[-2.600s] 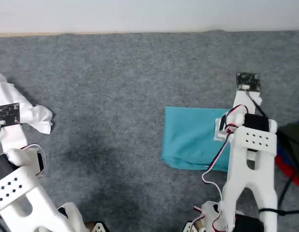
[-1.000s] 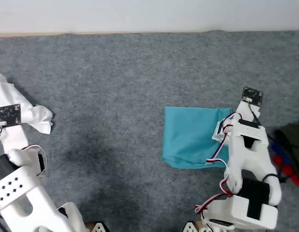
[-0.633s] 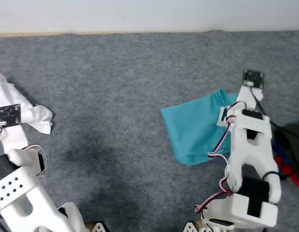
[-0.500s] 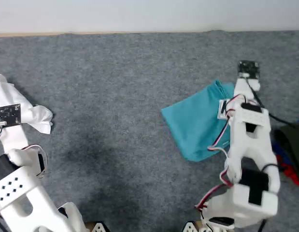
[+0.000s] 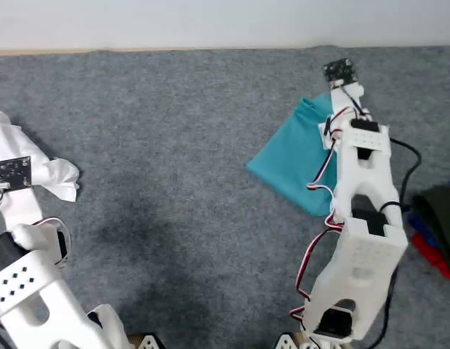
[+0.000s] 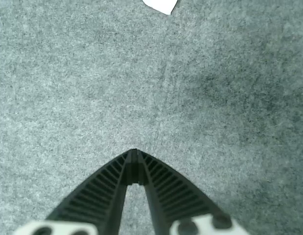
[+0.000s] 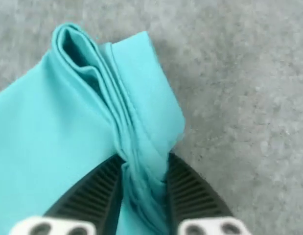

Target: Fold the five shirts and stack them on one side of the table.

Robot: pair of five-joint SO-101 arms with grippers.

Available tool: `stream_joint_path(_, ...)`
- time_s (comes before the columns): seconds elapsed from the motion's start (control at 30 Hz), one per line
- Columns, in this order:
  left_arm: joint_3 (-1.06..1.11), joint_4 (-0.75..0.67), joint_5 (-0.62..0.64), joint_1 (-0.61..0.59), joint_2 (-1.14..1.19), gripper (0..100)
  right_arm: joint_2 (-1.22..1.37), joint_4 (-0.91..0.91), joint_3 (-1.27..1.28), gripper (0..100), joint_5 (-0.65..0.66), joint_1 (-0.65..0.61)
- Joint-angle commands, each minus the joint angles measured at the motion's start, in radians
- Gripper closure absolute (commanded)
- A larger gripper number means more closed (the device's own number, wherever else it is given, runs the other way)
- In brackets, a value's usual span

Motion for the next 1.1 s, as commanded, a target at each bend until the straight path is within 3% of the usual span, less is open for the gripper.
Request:
stream_joint_path(0.0,-0.005,-0.011,-0.005,0.003,-0.018,100,-0.019,0.093,-0.129,69.5,-0.052,0.001)
stream_joint_path(0.07,-0.005,-0.011,-0.005,0.003,-0.018,100,-0.019,0.156,-0.163,64.6,-0.066,0.005)
stream_joint_path(0.3,-0.005,-0.012,-0.005,0.006,-0.018,100,-0.102,0.275,-0.189,67.5,-0.201,0.007)
stream_joint_path(0.63,-0.004,-0.015,-0.005,0.006,-0.018,100,-0.196,0.676,-0.189,67.5,-0.674,-0.008)
stream_joint_path(0.77,0.007,-0.017,-0.005,0.008,-0.018,100,-0.185,0.700,-0.172,67.5,-0.784,-0.007)
stream_joint_path(1.07,0.008,-0.026,-0.005,0.008,-0.018,100,-0.005,0.595,-0.158,67.5,-0.810,-0.007)
